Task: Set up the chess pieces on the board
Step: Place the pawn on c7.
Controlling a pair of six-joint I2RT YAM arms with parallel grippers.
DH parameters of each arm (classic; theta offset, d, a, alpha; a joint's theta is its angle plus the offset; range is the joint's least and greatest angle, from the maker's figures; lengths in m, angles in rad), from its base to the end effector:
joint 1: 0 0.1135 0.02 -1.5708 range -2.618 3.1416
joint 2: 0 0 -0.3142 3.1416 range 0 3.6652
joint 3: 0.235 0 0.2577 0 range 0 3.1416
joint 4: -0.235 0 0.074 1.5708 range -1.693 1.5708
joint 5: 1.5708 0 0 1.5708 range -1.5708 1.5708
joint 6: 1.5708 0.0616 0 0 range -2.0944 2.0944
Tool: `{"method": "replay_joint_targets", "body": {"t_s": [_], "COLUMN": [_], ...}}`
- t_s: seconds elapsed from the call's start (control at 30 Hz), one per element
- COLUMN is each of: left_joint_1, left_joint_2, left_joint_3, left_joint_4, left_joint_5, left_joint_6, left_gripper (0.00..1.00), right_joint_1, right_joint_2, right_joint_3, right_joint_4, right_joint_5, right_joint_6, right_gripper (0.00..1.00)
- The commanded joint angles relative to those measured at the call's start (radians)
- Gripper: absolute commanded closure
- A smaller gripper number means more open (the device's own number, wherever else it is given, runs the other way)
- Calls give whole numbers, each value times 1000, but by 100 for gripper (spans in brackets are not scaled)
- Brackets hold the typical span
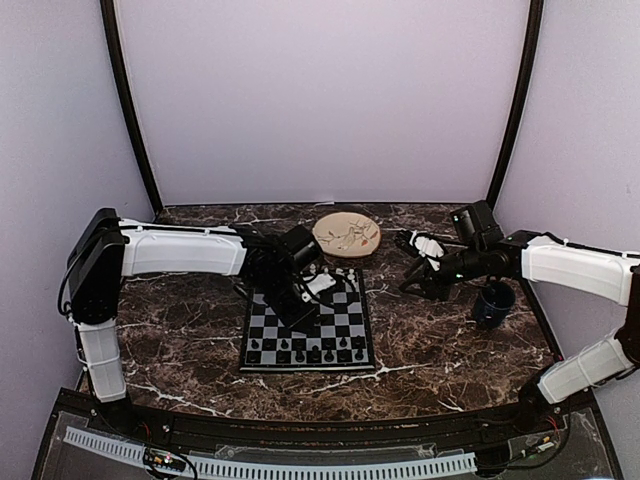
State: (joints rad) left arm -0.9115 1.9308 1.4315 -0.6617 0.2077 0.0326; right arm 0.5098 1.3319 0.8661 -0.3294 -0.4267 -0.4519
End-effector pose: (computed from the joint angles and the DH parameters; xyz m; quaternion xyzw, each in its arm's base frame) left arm 0.2552 -0.3500 0.2171 0.4616 0.8577 -0.1780 0.1400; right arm 0.2386 0.1626 0.2670 -0.4895 0.7651 0.2066 0.3638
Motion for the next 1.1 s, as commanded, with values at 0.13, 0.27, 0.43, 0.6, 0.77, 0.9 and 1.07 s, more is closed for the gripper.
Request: {"method": "replay_joint_targets", "body": {"t_s": [0.13,0.27,0.43,0.6,0.77,0.9,1.07], "left_joint_1": [-23,-27,-29,-32,-35,-38,-38], "left_joint_2": [-22,-10,8,26,38,42,42], "left_joint_3": [-9,0,12,18,25,32,39], "left_joint_4": [-17,-27,-36,-38,-37,-44,-48], "left_joint_5": [92,90,73,61,56,45,34], "left_joint_6": [43,49,52,53,53,53,50], "left_gripper": [100,100,100,100,99,93,86], "right_joint_1": [-4,-4,-4,-4,-4,-4,-4], "right_joint_2": [9,7,7,5,7,8,10], "right_joint_3": [-6,-6,-6,-8,-8,-8,-8], "right_joint_4": [15,15,15,16,15,14,14], "right_joint_5": [-13,-12,-10,-10,-10,-12,-10], "right_joint_6": [-7,-8,-8,-10,-11,-12,-12], "right_gripper": [64,64,64,64,64,64,64]}}
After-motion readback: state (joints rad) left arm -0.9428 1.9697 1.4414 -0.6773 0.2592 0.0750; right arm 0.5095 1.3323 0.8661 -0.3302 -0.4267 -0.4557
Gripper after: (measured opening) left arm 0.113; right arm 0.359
